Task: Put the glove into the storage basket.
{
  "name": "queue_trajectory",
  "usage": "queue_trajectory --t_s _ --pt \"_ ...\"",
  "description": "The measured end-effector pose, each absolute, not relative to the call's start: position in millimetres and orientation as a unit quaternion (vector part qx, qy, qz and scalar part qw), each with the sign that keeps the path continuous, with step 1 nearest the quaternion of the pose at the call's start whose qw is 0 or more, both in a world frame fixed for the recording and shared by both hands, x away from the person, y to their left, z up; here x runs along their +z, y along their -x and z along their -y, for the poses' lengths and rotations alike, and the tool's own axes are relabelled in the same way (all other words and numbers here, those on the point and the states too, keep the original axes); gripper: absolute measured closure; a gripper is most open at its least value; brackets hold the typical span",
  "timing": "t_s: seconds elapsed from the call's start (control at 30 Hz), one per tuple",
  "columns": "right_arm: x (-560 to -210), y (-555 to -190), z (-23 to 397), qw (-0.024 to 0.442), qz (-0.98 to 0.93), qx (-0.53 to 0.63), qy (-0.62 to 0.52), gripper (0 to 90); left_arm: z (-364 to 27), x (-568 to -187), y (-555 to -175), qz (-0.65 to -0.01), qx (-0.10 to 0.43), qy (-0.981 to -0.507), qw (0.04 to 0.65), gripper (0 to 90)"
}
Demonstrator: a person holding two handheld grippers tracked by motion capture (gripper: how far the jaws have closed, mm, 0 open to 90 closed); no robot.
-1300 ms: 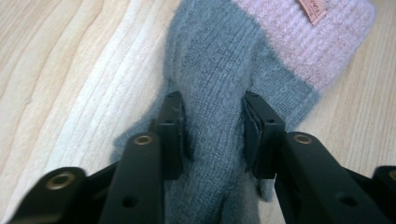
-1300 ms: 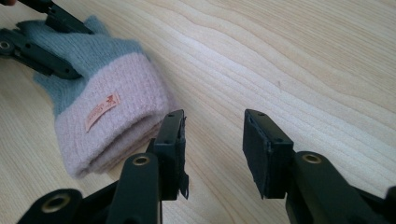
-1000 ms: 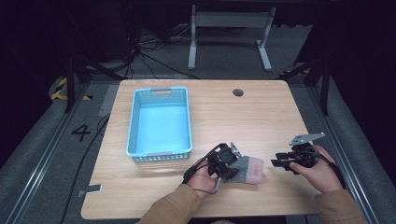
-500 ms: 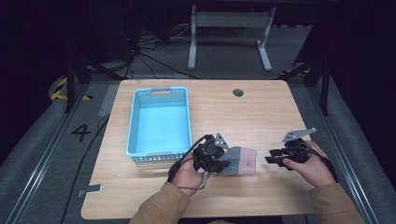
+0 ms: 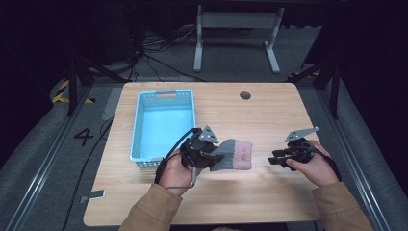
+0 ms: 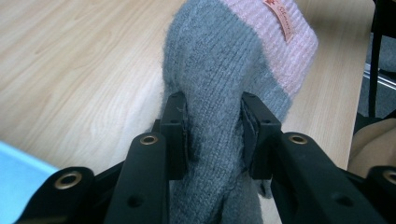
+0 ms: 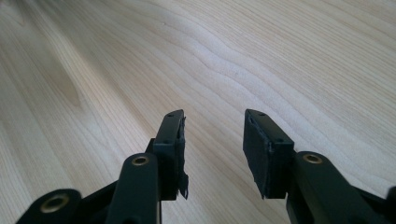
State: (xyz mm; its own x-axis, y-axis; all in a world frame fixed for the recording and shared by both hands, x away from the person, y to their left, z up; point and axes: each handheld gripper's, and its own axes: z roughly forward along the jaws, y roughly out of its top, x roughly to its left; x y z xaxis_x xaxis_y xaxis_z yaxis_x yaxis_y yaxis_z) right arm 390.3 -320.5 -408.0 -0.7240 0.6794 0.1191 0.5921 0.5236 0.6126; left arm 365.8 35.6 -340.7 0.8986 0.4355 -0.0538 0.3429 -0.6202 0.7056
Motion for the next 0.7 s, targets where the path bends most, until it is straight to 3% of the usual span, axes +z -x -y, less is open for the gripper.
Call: queue_trajectory --t_s 0.7 --pt "-405 -393 320 0.065 -0.866 0.333 -0.367 58.9 -103 -316 -399 -0.268 0.083 -0.878 0.387 66.8"
